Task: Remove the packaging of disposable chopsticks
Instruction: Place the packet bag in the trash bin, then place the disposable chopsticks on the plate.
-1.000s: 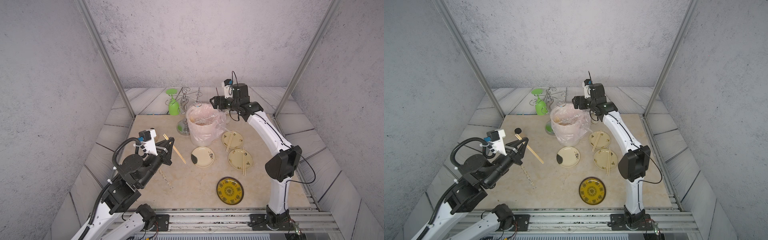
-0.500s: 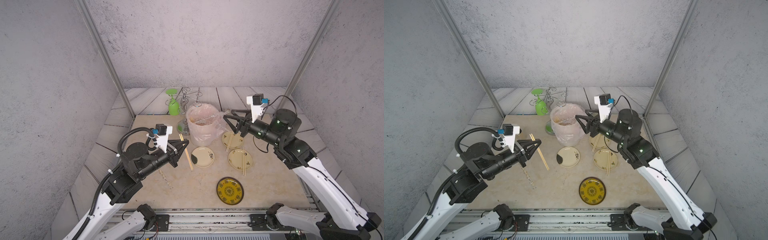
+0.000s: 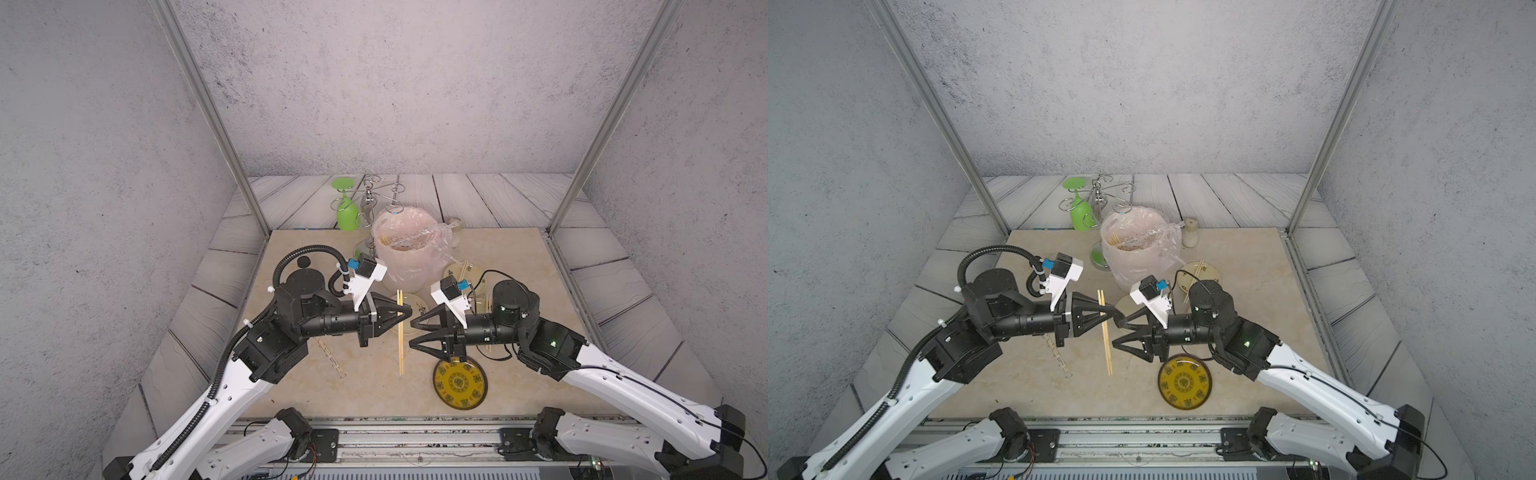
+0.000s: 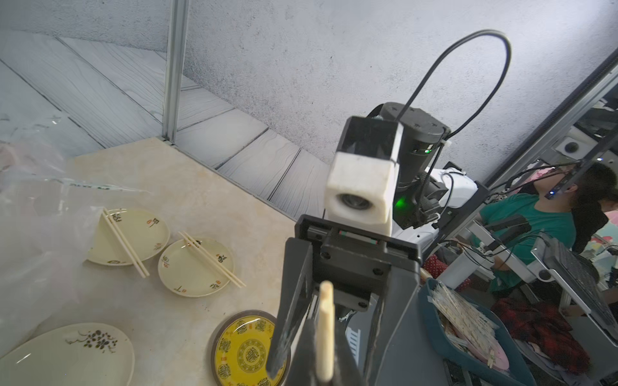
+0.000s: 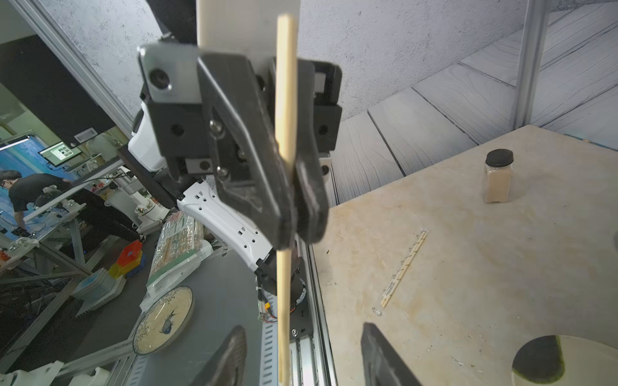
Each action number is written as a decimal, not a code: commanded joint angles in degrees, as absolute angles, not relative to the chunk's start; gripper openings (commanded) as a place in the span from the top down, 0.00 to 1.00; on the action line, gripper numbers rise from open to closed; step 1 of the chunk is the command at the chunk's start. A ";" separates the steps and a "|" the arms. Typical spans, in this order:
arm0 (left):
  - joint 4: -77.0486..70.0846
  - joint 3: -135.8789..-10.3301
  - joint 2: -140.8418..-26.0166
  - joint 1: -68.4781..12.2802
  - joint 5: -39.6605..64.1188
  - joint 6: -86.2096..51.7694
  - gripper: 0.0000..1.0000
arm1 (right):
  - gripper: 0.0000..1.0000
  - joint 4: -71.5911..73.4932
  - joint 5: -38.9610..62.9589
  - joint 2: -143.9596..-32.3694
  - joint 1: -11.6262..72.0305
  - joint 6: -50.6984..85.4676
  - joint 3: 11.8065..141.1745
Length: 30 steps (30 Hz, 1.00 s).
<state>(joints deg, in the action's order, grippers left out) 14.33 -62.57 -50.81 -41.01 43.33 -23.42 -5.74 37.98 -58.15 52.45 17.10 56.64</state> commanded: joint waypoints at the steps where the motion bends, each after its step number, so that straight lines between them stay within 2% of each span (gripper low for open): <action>1: 10.86 -61.55 -49.26 -41.13 44.53 -24.70 1.00 | 0.46 -3.83 38.64 -57.17 53.86 15.81 56.43; 4: 10.49 -61.02 -48.29 -41.13 42.23 -25.16 1.00 | 0.52 -1.48 38.72 -58.03 55.21 16.51 56.03; 11: 6.51 -59.25 -47.29 -41.13 41.57 -27.71 1.00 | 0.55 3.60 37.15 -60.41 57.88 18.79 55.34; 16: 5.33 -58.62 -47.10 -41.12 41.75 -28.39 1.00 | 0.63 3.86 35.93 -61.84 59.13 18.75 56.21; 21: 5.28 -58.67 -46.68 -41.13 41.53 -28.18 1.00 | 0.77 5.01 34.03 -61.63 59.33 19.45 55.48; 25: 5.09 -58.60 -46.08 -41.13 41.15 -28.11 1.00 | 0.83 7.88 33.70 -61.78 59.33 21.48 54.17; 30: 4.44 -58.44 -45.28 -41.13 40.81 -27.86 1.00 | 1.00 9.23 34.78 -62.29 59.37 23.04 53.88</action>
